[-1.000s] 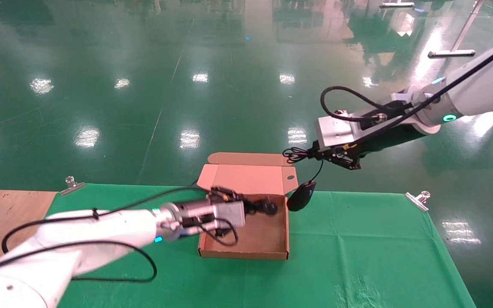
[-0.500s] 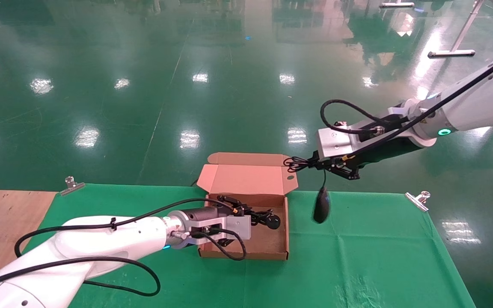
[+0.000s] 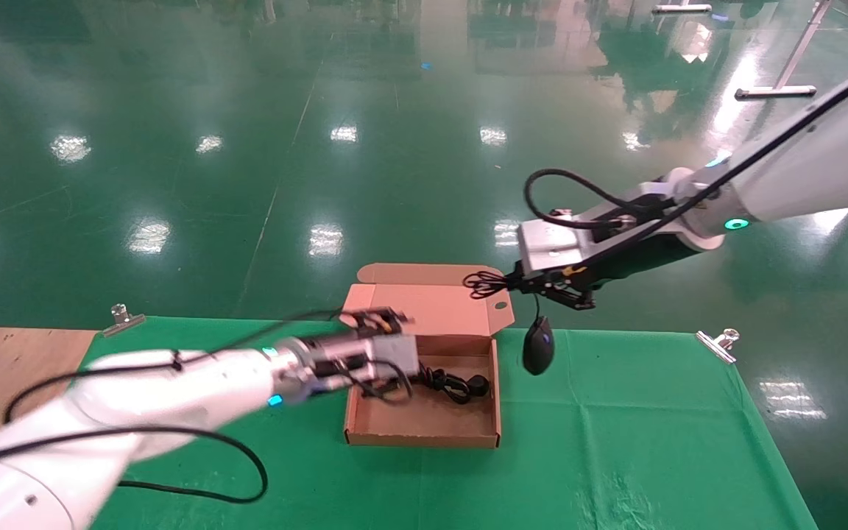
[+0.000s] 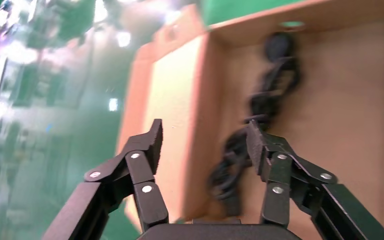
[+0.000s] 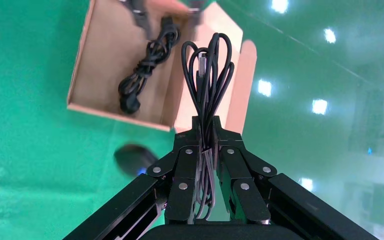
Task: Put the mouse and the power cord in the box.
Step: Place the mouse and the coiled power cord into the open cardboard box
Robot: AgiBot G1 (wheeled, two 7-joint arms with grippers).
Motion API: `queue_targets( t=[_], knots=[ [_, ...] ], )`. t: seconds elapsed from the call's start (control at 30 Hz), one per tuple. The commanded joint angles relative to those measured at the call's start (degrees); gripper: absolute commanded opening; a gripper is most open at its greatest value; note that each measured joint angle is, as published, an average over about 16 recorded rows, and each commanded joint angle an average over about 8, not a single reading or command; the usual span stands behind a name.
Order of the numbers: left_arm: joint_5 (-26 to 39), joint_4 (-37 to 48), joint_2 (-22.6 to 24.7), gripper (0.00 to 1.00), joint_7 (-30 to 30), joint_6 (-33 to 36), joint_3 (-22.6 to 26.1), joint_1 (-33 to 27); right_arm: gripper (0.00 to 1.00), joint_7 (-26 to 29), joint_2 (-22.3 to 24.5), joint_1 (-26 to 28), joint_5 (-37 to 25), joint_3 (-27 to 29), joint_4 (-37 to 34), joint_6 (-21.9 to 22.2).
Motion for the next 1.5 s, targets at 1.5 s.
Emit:
queue_targets(
  t=[1.5],
  knots=[
    [-18.53, 18.52, -24.74, 1.00, 6.78, 42.24, -10.24, -5.51, 0.35, 26.40, -2.07, -21.74, 14.01, -36.56, 32.14, 35.66]
  ],
)
